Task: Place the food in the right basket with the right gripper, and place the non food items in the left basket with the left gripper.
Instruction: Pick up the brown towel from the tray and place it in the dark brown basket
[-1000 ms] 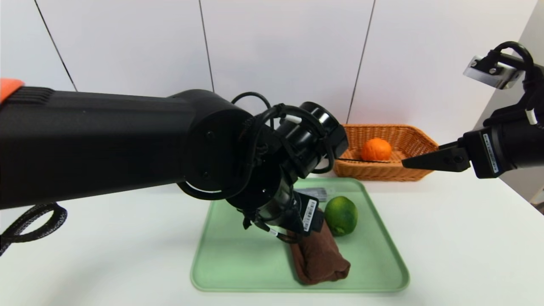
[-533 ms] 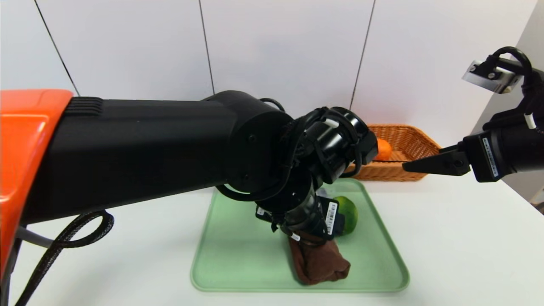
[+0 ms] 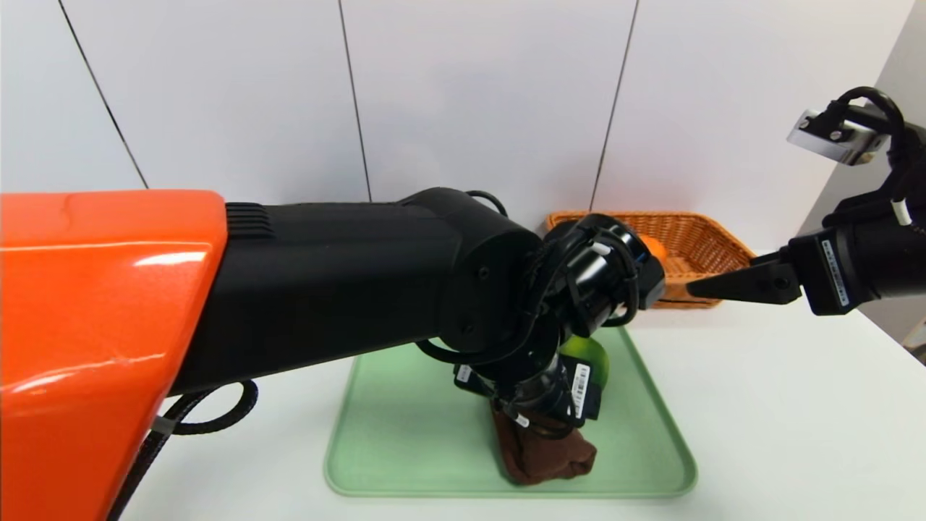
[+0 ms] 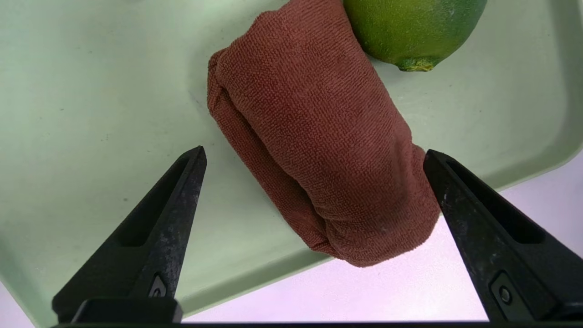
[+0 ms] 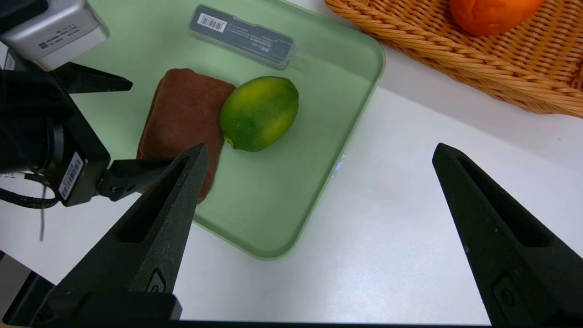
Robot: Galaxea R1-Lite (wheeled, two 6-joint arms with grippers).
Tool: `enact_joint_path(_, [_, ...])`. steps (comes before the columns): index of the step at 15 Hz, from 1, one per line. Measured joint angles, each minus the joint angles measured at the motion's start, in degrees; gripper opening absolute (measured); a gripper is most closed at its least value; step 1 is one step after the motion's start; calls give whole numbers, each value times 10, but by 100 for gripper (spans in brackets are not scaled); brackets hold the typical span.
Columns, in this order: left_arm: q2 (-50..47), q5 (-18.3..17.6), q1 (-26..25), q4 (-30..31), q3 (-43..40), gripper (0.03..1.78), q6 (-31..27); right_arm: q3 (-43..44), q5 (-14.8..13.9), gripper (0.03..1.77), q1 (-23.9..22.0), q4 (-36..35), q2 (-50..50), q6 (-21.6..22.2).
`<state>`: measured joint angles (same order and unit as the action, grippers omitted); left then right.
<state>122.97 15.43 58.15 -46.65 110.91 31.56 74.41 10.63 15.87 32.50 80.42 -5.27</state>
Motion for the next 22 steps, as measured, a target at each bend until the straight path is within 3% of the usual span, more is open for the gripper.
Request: enact_joint_path(22, [42, -7, 0, 11, 3, 169, 0, -12, 3, 171, 0, -1, -5, -1])
